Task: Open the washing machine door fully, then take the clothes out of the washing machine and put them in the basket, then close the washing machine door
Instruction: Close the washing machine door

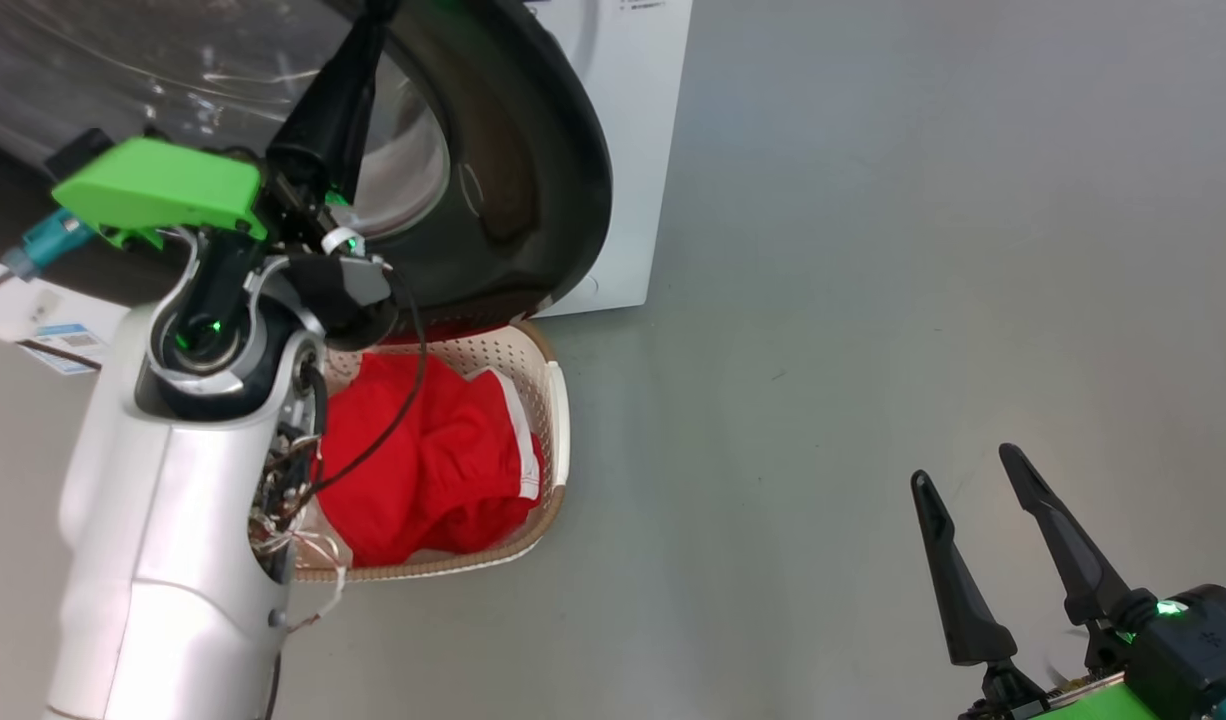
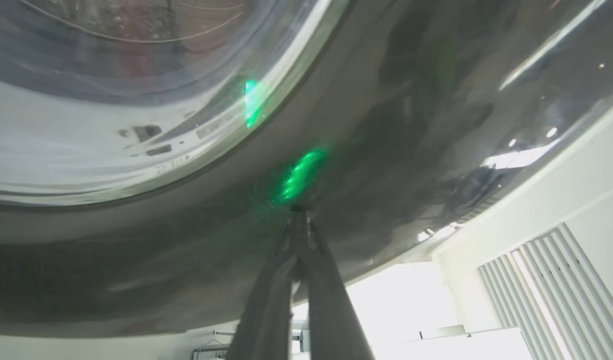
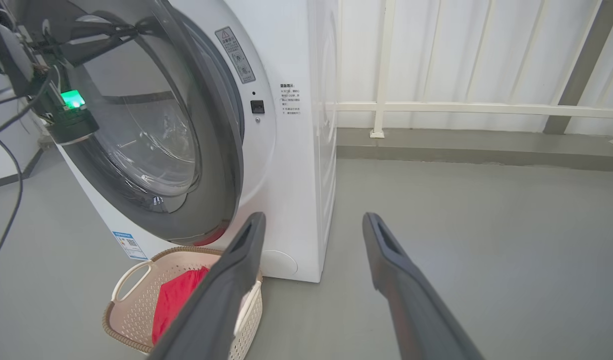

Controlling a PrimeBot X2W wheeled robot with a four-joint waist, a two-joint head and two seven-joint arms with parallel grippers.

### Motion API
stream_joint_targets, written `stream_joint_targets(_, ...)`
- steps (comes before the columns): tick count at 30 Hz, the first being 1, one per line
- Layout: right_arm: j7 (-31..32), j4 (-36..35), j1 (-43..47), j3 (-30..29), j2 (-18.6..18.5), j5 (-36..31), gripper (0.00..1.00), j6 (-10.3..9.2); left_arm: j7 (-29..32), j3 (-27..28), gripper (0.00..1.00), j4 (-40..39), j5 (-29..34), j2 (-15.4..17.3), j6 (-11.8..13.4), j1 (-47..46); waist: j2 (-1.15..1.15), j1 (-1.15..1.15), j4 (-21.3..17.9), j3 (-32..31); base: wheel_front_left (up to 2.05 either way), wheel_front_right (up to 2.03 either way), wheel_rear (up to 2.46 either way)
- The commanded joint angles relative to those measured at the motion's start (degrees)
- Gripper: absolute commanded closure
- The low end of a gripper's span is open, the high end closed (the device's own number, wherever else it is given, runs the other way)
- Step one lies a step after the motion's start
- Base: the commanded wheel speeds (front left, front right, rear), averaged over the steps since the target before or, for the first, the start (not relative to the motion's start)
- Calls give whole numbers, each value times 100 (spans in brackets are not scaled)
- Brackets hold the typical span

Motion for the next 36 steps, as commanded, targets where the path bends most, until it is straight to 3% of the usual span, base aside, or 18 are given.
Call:
stream_joint_targets(1, -62, -111, -152, 110, -55, 58, 0, 9, -69, 100, 100, -289, 119, 211, 15, 29, 0, 0, 34, -19, 0, 0, 0)
stream_joint_targets(2, -75, -96, -147, 103, -55, 71, 0, 9, -114, 95, 85, -393, 158, 228, 47, 96, 0, 0, 56, -32, 0, 0, 0)
stream_joint_targets(3, -85, -81, -144, 104, -55, 85, 0, 9, -159, 80, 29, -511, 224, 269, 78, 169, 0, 0, 69, -44, 0, 0, 0)
stream_joint_targets(4, -94, -65, -141, 103, -55, 97, 0, 9, -203, 50, 0, -635, 309, 322, 113, 255, 0, 0, 82, -61, 0, 0, 0)
stream_joint_targets(14, -160, 14, -127, 82, -55, 163, 0, 9, -640, -208, 0, -2106, 1195, 879, 431, 1153, 0, 0, 179, -153, 0, 0, 0)
stream_joint_targets(20, -198, 29, -115, 69, -55, 190, 0, 9, -1312, -586, 0, -2876, 2631, 1464, 374, 1624, 0, 0, 226, -196, 0, 0, 0)
stream_joint_targets(26, -227, 31, -98, 50, -55, 214, 0, 9, -1979, -919, 0, -3239, 3861, 1807, 352, 2042, 0, 0, 261, -253, 0, 0, 0)
stream_joint_targets(36, -260, 60, -63, 50, -55, 247, 0, 9, -2670, -1072, 0, -3502, 5508, 2101, 691, 2576, 0, 0, 283, -423, 0, 0, 0)
